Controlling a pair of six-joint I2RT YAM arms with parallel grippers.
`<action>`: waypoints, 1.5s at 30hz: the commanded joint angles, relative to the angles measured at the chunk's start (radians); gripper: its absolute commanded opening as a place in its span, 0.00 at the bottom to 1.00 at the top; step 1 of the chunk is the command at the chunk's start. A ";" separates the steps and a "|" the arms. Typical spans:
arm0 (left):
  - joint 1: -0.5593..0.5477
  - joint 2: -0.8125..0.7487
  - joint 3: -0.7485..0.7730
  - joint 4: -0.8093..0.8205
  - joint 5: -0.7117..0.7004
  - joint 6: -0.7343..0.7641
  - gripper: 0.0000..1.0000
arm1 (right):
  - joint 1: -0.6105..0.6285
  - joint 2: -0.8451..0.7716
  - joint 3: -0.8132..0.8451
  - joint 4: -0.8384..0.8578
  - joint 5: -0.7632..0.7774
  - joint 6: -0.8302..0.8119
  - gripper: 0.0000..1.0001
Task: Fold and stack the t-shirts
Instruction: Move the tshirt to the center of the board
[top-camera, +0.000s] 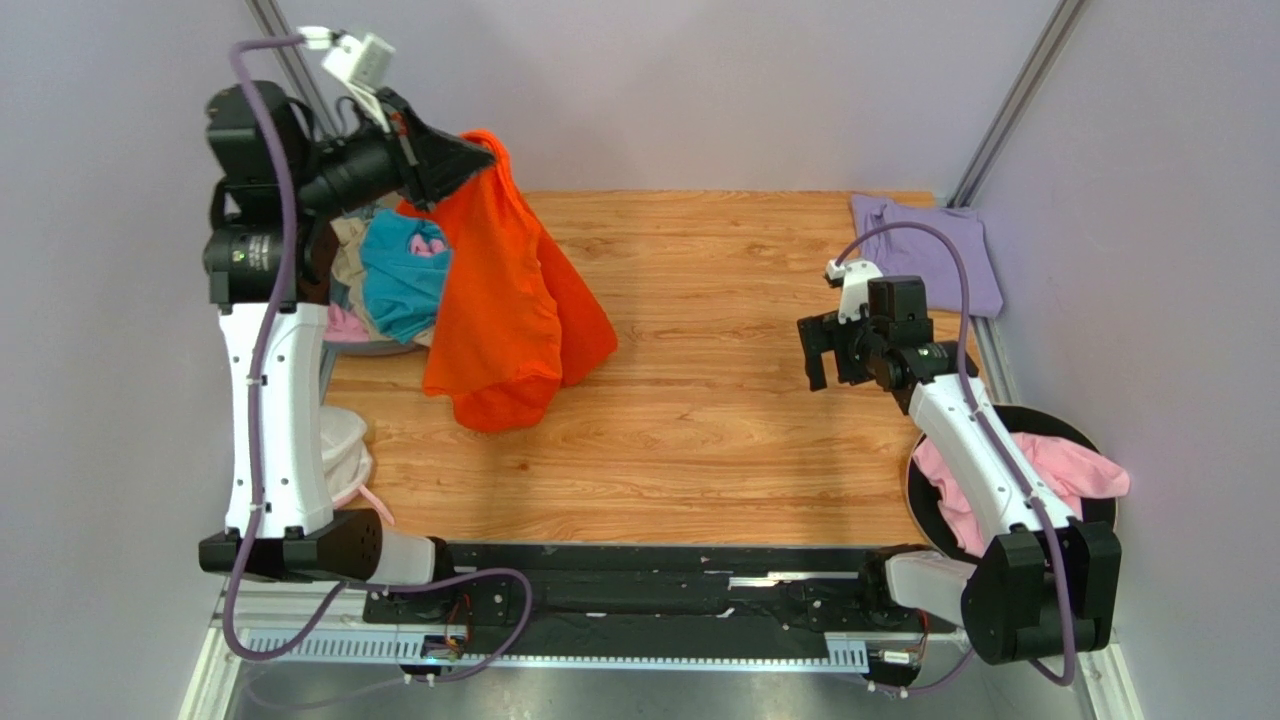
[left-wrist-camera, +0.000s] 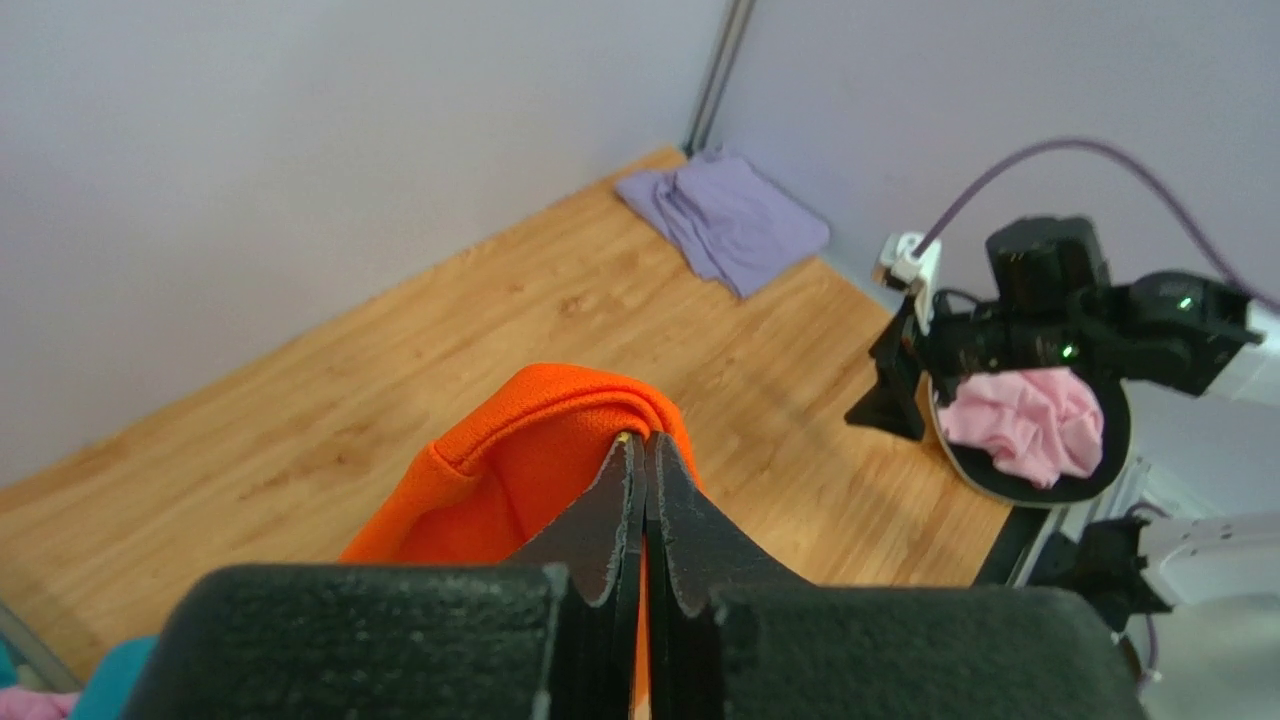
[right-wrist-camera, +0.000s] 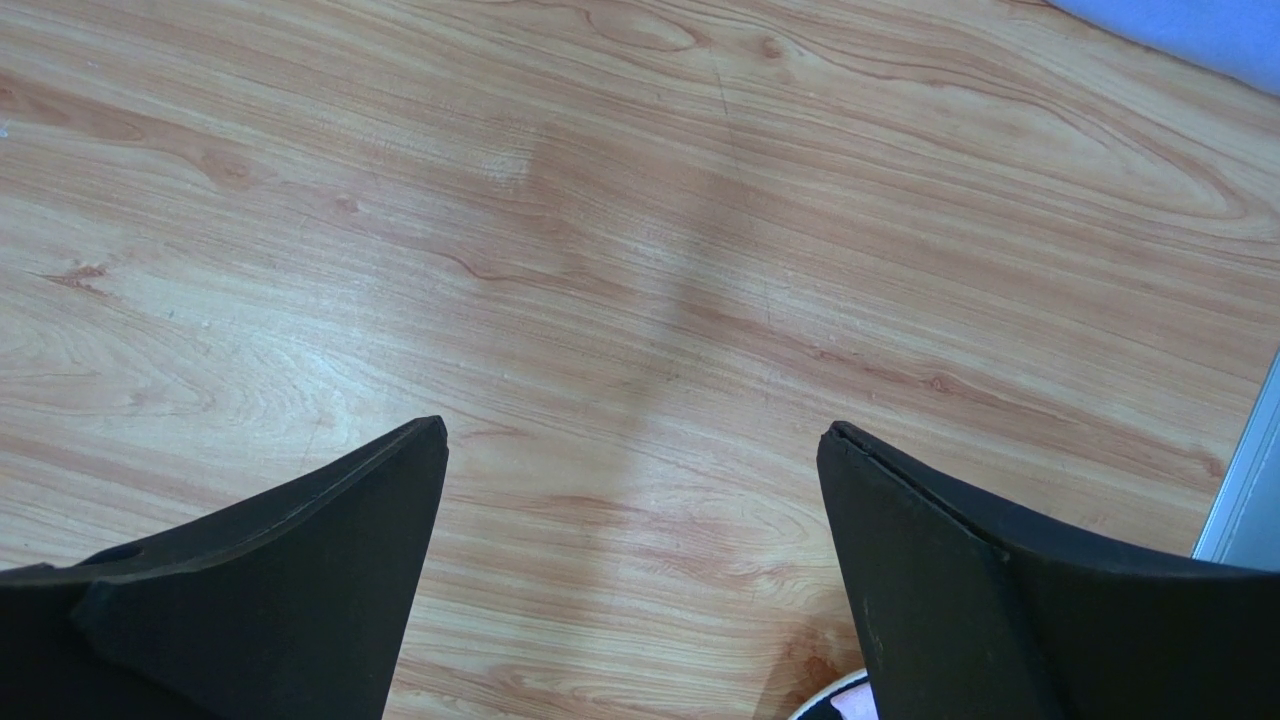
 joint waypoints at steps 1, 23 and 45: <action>-0.111 0.001 -0.111 -0.089 -0.055 0.176 0.00 | 0.006 0.011 0.030 0.017 0.019 -0.014 1.00; -0.632 0.363 0.019 -0.248 -0.403 0.557 0.00 | 0.006 0.032 0.027 0.023 0.037 -0.020 1.00; -0.735 0.609 0.117 -0.112 -0.515 0.505 0.00 | 0.004 0.060 0.030 0.020 0.034 -0.017 1.00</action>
